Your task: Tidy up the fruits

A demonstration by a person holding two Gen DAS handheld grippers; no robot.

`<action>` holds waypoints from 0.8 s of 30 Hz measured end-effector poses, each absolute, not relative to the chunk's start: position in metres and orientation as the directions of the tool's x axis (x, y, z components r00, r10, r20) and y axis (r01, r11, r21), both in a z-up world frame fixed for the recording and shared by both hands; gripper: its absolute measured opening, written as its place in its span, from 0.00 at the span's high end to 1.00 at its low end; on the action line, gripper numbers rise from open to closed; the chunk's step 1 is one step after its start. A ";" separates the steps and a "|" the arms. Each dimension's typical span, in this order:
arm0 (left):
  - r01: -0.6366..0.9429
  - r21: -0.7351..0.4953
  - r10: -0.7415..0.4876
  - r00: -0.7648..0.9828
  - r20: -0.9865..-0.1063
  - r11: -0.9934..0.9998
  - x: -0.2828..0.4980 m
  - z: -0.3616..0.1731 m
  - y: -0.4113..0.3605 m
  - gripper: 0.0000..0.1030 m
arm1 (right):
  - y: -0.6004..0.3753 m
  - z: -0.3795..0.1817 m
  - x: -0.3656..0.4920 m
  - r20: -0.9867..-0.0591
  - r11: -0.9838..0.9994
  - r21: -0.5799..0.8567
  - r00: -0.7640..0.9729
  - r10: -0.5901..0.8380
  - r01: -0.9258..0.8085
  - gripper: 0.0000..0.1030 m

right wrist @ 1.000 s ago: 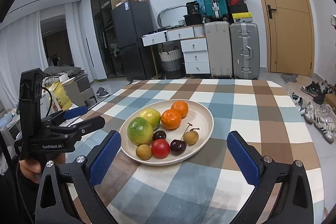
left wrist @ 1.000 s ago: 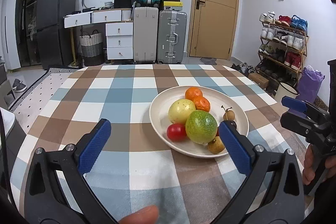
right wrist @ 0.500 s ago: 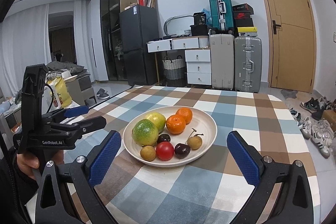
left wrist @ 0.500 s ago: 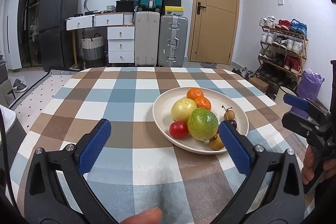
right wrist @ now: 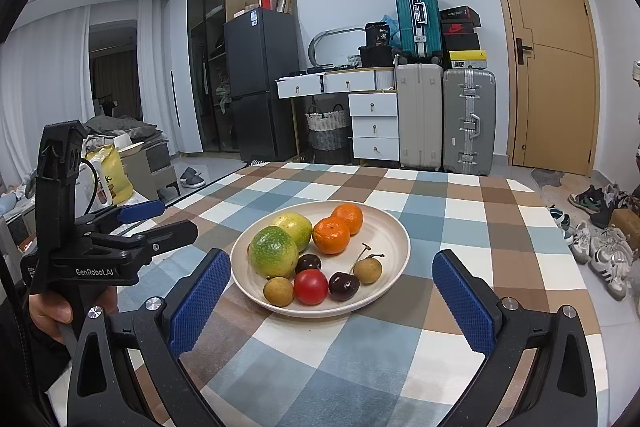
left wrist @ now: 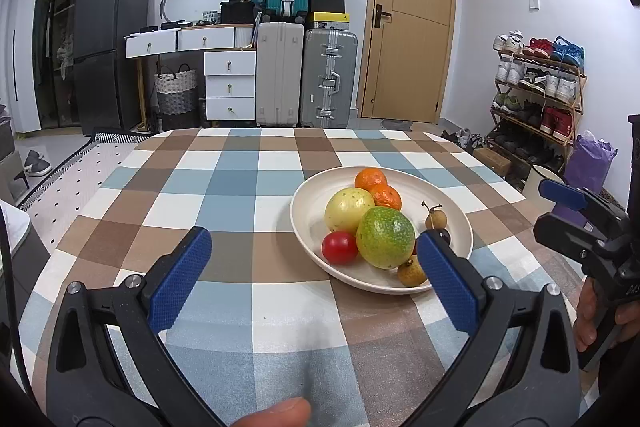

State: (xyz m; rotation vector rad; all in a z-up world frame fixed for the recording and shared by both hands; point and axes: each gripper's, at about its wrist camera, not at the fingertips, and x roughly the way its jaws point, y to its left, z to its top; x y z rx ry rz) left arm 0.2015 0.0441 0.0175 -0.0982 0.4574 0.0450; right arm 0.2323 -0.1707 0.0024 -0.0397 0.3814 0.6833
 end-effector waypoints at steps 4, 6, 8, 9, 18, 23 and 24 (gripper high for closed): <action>-0.065 -0.083 0.021 0.896 -0.443 0.994 0.201 0.017 0.045 0.01 | -0.171 0.001 0.233 -0.352 0.779 0.087 0.712 0.607 -0.621 0.00; -0.064 -0.083 0.021 0.896 -0.444 0.994 0.202 0.017 0.044 0.01 | -0.172 0.001 0.234 -0.353 0.780 0.087 0.713 0.606 -0.620 0.00; -0.065 -0.084 0.021 0.896 -0.445 0.994 0.202 0.017 0.045 0.01 | -0.172 0.001 0.234 -0.353 0.779 0.087 0.712 0.606 -0.620 0.00; -0.065 -0.084 0.021 0.896 -0.444 0.994 0.201 0.017 0.044 0.01 | -0.172 0.001 0.234 -0.353 0.780 0.087 0.713 0.606 -0.620 0.00; -0.066 -0.084 0.022 0.896 -0.444 0.994 0.201 0.017 0.045 0.01 | -0.172 0.001 0.234 -0.353 0.779 0.085 0.713 0.606 -0.621 0.00; -0.066 -0.085 0.021 0.896 -0.444 0.994 0.201 0.017 0.045 0.01 | -0.172 0.001 0.234 -0.353 0.779 0.086 0.712 0.606 -0.621 0.00; -0.065 -0.085 0.021 0.896 -0.444 0.994 0.201 0.017 0.044 0.01 | -0.172 0.001 0.234 -0.353 0.779 0.086 0.712 0.607 -0.621 0.00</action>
